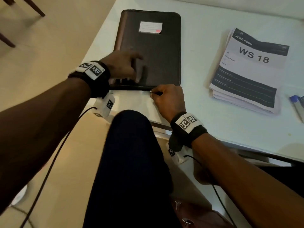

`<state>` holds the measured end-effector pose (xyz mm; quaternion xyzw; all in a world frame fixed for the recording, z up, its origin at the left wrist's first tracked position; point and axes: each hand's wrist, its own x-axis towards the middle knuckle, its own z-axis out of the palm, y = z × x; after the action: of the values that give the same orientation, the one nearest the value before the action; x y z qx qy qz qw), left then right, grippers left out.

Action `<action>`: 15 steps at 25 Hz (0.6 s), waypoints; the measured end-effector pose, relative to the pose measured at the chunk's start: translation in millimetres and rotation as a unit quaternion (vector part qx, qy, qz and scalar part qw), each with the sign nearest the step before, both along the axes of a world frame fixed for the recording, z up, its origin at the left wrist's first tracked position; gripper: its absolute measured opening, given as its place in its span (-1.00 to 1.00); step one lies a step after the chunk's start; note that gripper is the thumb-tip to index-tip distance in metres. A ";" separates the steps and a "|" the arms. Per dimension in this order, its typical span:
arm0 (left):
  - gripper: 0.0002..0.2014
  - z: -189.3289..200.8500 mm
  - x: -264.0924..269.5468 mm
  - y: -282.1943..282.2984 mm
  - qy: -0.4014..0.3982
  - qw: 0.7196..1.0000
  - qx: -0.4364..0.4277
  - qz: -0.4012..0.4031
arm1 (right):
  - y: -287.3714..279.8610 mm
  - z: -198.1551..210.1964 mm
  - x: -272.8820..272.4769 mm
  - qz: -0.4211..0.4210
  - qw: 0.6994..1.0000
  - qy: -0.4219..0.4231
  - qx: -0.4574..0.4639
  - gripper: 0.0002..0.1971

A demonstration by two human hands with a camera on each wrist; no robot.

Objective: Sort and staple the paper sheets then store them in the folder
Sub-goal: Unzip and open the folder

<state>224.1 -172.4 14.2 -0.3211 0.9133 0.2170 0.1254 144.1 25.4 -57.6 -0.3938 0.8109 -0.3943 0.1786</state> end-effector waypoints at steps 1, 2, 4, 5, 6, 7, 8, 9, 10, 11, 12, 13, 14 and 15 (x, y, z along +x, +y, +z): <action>-0.29 0.7 8.6 -9.1 0.021 0.998 -0.012 0.062 | -5.2 1.8 3.8 0.021 1.000 0.013 0.003 -0.84; -0.34 -2.0 16.5 -14.4 0.027 0.993 -0.012 0.115 | -9.5 4.6 6.6 0.045 0.999 0.026 0.006 -0.84; -0.36 -10.8 29.0 -16.3 0.052 0.982 0.025 0.178 | -22.9 12.6 12.6 0.098 0.994 0.047 0.021 -0.83; -0.35 -14.2 34.2 -14.4 0.074 0.977 0.043 0.194 | -31.7 17.2 16.5 0.128 0.990 0.054 0.031 -0.83; -0.35 -16.2 36.1 -14.0 0.093 0.974 0.051 0.202 | -42.8 22.7 18.9 0.159 0.984 0.066 0.042 -0.82; -0.36 -18.0 37.6 -13.5 0.102 0.972 0.056 0.203 | -53.2 25.3 22.9 0.188 0.977 0.078 0.055 -0.82; -0.37 -18.6 38.9 -14.7 0.110 0.972 0.058 0.199 | -65.1 26.0 27.5 0.211 0.971 0.089 0.064 -0.81; -0.38 -18.9 40.1 -15.7 0.115 0.973 0.060 0.192 | -76.2 26.2 33.3 0.227 0.966 0.099 0.072 -0.81; -0.39 -19.9 41.6 -18.1 0.116 0.974 0.062 0.186 | -86.0 26.0 39.6 0.239 0.962 0.107 0.080 -0.82; -0.40 -21.4 42.6 -21.0 0.117 0.974 0.067 0.184 | -93.3 26.9 44.0 0.249 0.957 0.114 0.090 -0.82; -0.40 -24.1 44.0 -22.3 0.122 0.973 0.072 0.183 | -96.4 28.3 46.0 0.262 0.953 0.116 0.101 -0.82; -0.38 -26.7 44.4 -23.6 0.130 0.972 0.076 0.182 | -95.2 32.0 43.2 0.274 0.950 0.105 0.110 -0.82; -0.33 -30.9 45.6 -24.1 0.135 0.970 0.080 0.184 | -88.2 36.3 38.2 0.274 0.952 0.080 0.113 -0.83; -0.25 -34.7 45.7 -25.4 0.140 0.969 0.084 0.187 | -77.3 41.7 28.3 0.248 0.961 0.055 0.109 -0.78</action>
<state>269.8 -197.8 -20.6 -0.4413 0.8238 0.3553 -0.0202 172.5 -51.9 -15.9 -0.5816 0.7344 -0.2250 0.2678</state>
